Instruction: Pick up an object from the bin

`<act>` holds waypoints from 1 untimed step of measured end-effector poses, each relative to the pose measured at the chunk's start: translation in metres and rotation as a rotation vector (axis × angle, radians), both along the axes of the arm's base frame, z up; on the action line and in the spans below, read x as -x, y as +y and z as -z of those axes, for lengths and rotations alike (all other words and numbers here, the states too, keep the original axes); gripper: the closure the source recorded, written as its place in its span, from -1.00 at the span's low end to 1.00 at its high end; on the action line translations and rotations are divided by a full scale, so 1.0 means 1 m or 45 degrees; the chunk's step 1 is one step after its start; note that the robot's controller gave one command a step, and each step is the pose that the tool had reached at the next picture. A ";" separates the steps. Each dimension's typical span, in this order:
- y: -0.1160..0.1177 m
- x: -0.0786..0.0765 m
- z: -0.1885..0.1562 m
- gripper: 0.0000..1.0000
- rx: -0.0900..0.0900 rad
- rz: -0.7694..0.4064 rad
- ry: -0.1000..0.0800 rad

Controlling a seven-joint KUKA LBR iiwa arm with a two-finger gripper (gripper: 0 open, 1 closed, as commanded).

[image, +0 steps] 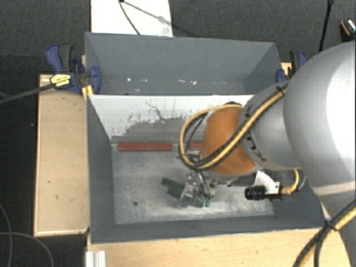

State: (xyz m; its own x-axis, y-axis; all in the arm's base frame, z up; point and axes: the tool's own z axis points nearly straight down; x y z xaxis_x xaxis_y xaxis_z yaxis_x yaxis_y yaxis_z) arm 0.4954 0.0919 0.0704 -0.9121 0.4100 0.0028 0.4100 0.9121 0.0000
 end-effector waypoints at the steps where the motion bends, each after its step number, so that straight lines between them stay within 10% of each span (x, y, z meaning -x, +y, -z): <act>1: -0.003 -0.003 -0.158 1.00 -0.001 -0.126 -0.015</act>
Offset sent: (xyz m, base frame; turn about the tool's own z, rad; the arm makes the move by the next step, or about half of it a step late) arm 0.0009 -0.0036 0.1537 -0.1003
